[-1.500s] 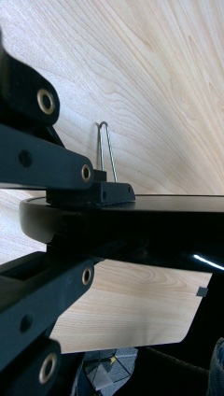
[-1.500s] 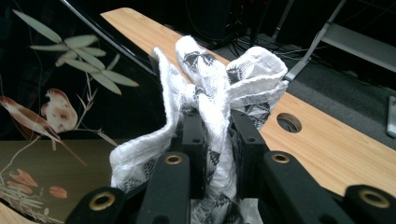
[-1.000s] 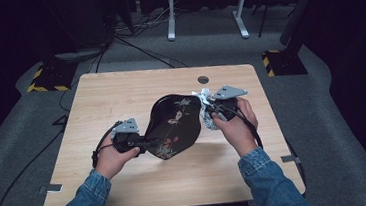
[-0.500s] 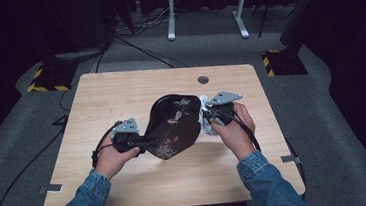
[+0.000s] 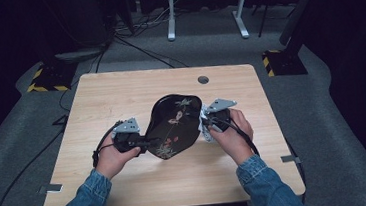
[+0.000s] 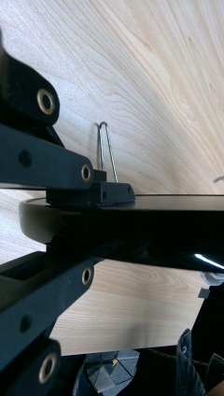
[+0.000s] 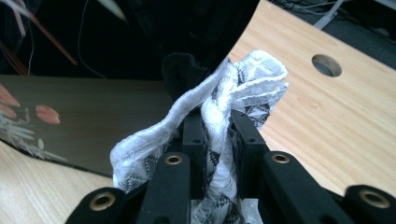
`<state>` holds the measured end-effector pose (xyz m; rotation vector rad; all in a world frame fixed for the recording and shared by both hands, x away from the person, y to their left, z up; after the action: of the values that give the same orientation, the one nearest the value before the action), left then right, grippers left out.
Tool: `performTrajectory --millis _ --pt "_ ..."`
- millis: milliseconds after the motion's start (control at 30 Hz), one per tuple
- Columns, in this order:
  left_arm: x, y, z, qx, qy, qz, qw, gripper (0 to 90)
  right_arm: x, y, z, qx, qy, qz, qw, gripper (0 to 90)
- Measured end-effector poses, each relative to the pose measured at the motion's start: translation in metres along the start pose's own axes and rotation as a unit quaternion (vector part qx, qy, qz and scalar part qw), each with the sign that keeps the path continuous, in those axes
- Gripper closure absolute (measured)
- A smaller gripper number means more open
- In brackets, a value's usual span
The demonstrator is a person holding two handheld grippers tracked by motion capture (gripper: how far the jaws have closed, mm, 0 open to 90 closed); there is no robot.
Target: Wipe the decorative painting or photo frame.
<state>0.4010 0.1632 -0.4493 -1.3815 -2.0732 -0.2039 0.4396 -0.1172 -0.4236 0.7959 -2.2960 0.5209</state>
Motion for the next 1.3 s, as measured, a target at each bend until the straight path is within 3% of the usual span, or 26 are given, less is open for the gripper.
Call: performTrajectory --millis 767,1300 --pt "0.0 0.0 -0.001 0.001 -0.001 0.001 1.0 80.3 -0.024 0.008 0.034 -0.007 0.05 -0.017 0.9986 78.5" --pt "-0.001 0.0 -0.002 -0.002 0.0 -0.001 1.0 80.3 -0.044 0.025 0.052 0.011 0.104 -0.043 0.9936 78.5"
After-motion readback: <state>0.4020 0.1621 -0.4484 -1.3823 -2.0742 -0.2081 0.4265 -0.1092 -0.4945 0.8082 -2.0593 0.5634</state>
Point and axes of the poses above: each handheld gripper's, and its own axes: x roughly backward along the jaws, z roughly out of its underside, y roughly to its left, the point moved 3 cm from there along -x, roughly forward along the jaws, and after that the axes turned 3 degrees about y, right-handed, at the moved point
